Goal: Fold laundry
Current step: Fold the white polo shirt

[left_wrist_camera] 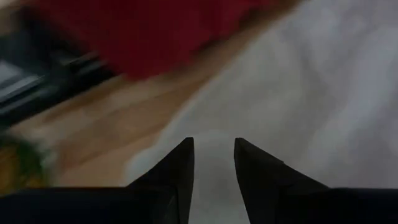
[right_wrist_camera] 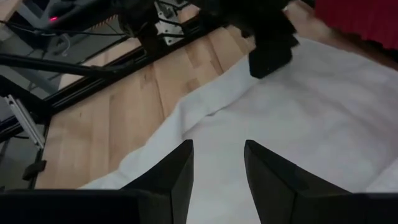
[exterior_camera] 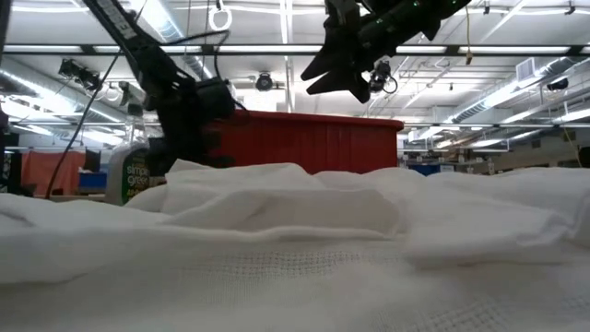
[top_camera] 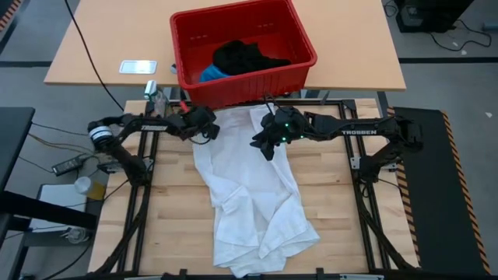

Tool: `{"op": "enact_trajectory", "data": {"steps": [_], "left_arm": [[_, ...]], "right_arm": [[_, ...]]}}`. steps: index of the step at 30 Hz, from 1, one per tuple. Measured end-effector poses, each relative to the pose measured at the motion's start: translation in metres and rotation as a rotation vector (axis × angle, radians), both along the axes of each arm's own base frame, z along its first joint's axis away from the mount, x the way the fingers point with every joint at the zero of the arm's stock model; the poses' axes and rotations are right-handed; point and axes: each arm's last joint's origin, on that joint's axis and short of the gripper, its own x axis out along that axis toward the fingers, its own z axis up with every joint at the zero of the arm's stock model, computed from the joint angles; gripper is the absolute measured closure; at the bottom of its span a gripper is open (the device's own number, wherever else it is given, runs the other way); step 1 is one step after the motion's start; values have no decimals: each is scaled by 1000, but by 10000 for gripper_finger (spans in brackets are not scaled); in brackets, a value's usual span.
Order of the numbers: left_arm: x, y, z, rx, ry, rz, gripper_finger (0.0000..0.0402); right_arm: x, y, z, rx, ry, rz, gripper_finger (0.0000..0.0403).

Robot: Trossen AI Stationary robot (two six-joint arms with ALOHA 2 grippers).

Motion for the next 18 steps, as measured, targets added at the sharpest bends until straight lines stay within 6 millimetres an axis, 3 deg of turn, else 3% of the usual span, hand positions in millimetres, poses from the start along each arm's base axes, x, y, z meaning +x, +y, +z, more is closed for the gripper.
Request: {"op": "enact_trajectory", "data": {"steps": [5,13,18], "left_arm": [[10,10,-19,-106,122,-14,286],[20,15,-21,-122,210,-78,291],[23,14,-16,-132,255,-139,366]], "right_arm": [[0,5,-1,24,12,22,253],[1,12,-1,13,17,42,253],[1,12,-1,6,16,44,253]]}}
